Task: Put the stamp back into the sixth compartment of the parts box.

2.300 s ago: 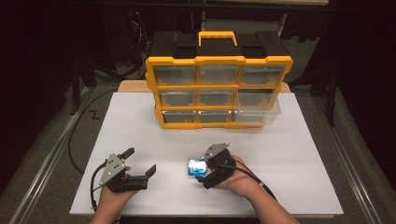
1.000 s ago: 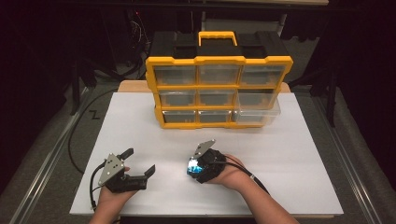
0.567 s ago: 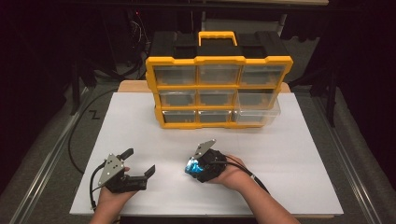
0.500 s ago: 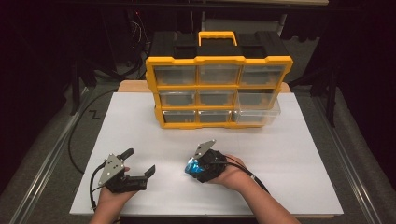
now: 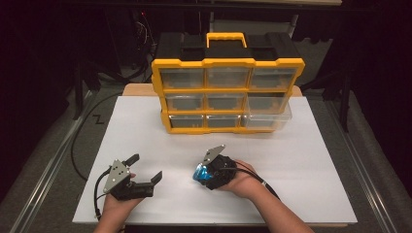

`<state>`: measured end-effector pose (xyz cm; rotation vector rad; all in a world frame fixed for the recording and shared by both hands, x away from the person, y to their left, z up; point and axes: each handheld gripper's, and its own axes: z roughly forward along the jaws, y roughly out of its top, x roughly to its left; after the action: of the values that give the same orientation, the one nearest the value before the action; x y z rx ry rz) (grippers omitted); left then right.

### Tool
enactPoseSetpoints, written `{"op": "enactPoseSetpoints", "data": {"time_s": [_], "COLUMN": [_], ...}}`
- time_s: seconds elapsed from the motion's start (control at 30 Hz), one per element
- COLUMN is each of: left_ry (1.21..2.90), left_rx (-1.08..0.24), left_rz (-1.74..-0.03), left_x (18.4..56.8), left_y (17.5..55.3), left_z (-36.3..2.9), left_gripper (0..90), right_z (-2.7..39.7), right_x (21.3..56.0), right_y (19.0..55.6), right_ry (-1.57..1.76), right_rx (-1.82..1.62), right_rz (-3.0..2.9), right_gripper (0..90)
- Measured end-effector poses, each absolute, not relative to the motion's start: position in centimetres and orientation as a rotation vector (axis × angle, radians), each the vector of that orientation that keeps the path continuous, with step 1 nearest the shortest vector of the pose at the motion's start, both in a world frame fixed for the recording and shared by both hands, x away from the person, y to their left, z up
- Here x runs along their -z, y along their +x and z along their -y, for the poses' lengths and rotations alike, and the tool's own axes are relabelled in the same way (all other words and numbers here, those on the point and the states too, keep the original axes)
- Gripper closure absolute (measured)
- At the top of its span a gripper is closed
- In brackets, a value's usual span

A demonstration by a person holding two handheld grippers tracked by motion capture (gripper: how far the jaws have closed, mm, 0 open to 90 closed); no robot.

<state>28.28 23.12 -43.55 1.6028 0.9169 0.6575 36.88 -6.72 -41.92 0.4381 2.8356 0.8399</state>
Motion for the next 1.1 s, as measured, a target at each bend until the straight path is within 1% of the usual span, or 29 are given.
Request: {"op": "enactPoseSetpoints", "data": {"time_s": [0.7,1.1], "left_ry": [1.596,1.594], "left_rx": [-0.657,-0.658], "left_rz": [-0.908,-0.903], "left_x": [43.5,43.5], "left_y": [28.3,28.4], "left_z": [-22.9,-22.7], "left_gripper": [0.3,0.3], "right_z": [8.2,10.4], "right_x": [40.4,40.3], "right_y": [36.1,36.0], "right_ry": [0.429,0.468], "right_rx": [-0.841,-0.833], "right_rz": [-2.867,-2.877], "right_gripper": [43.7,43.7]}}
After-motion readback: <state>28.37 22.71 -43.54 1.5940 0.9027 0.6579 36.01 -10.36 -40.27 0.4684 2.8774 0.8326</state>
